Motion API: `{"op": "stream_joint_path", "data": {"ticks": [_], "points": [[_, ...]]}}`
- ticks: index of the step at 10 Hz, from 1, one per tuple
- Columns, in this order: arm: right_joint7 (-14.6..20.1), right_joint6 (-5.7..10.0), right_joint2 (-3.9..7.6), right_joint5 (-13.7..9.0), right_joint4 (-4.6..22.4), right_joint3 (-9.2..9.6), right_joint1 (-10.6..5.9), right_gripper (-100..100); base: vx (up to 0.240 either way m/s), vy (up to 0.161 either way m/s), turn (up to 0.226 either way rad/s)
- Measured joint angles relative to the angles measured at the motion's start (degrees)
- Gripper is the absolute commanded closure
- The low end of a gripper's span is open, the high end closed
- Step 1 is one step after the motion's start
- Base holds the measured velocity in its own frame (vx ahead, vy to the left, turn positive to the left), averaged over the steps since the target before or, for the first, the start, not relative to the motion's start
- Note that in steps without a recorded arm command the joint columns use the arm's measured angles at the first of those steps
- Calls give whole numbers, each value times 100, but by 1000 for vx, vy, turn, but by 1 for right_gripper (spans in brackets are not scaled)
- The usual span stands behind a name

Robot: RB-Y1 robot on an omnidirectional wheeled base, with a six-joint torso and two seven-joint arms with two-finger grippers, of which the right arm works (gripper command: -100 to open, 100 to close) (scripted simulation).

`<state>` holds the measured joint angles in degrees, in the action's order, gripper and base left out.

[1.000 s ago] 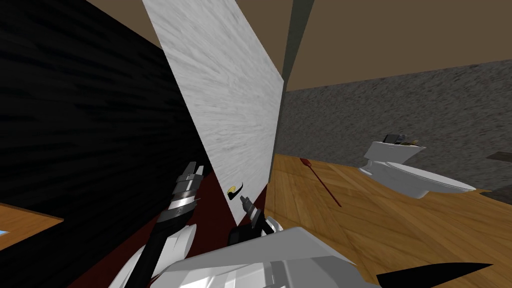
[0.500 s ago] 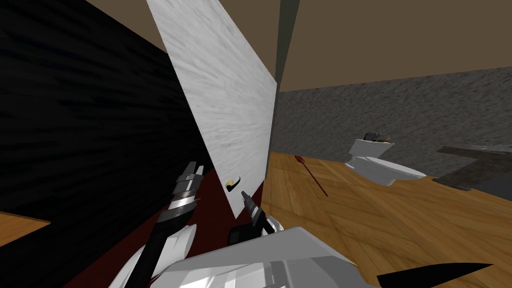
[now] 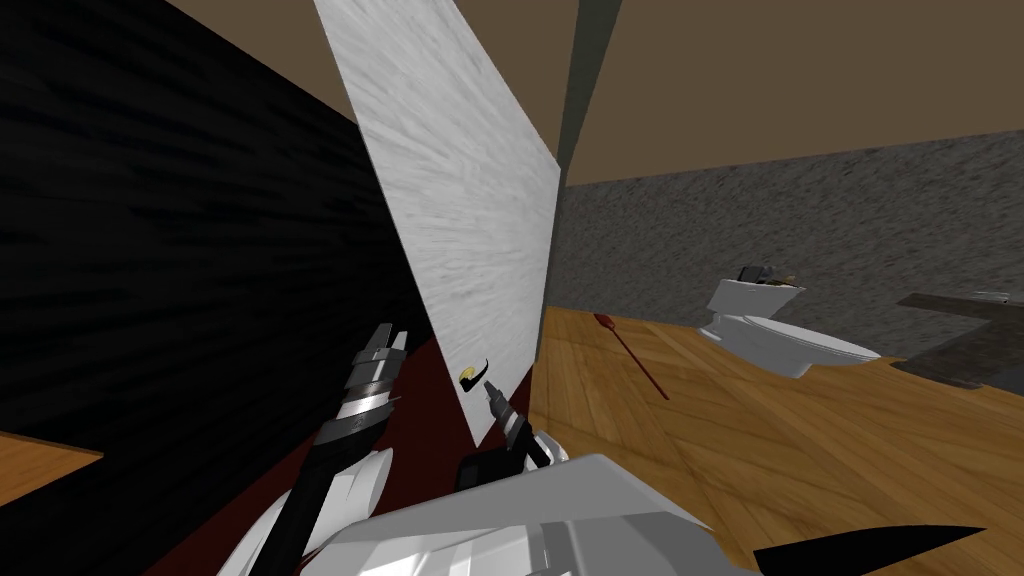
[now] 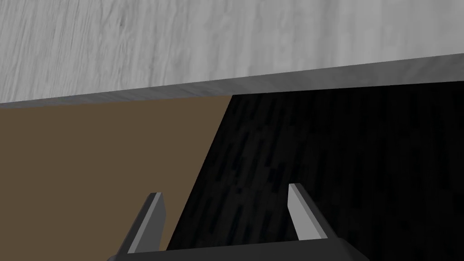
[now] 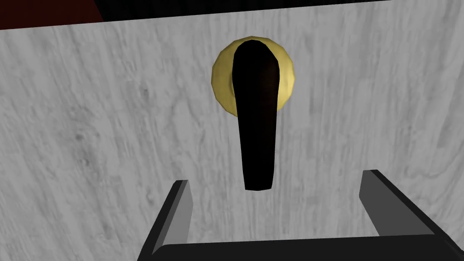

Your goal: Push the door open

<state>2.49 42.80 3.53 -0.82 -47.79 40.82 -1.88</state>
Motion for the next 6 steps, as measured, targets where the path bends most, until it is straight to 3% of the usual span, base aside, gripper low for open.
{"op": "stream_joint_path", "data": {"ticks": [4,5,6], "points": [[-25,18,-82,-5,53,-60,-31,-100,132,116,16],[-26,19,-87,-5,52,-61,-33,100,-9,-8,-4],[-25,18,-86,-4,52,-60,-33,100,-26,-27,-3]]}}
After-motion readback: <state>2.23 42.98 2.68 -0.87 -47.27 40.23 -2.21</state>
